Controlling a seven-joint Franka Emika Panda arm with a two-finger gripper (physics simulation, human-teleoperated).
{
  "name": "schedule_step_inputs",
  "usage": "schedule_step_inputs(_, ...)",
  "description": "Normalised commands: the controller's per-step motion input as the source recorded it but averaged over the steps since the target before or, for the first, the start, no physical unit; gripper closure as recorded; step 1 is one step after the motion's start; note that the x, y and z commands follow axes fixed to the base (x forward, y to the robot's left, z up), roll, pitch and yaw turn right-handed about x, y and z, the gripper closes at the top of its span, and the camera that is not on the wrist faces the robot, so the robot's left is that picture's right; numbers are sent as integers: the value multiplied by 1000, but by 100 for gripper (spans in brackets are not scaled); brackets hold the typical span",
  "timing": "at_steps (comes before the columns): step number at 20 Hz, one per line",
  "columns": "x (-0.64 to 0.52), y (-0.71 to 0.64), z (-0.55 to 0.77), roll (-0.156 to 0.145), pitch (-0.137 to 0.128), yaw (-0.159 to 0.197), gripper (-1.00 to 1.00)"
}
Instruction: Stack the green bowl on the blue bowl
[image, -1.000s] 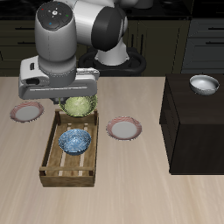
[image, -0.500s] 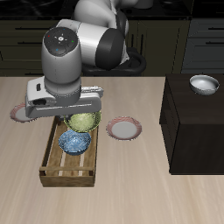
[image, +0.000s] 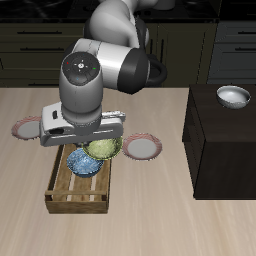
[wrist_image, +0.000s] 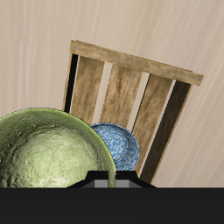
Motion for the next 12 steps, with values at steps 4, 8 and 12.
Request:
schedule_step_inputs(4,-120,-87,-285,-13,44,-1,100)
schedule_step_inputs(8,-75,-155,-215,-37,36,-13,100)
schedule_step_inputs(12,-112,-40,-121,3,15,3,100)
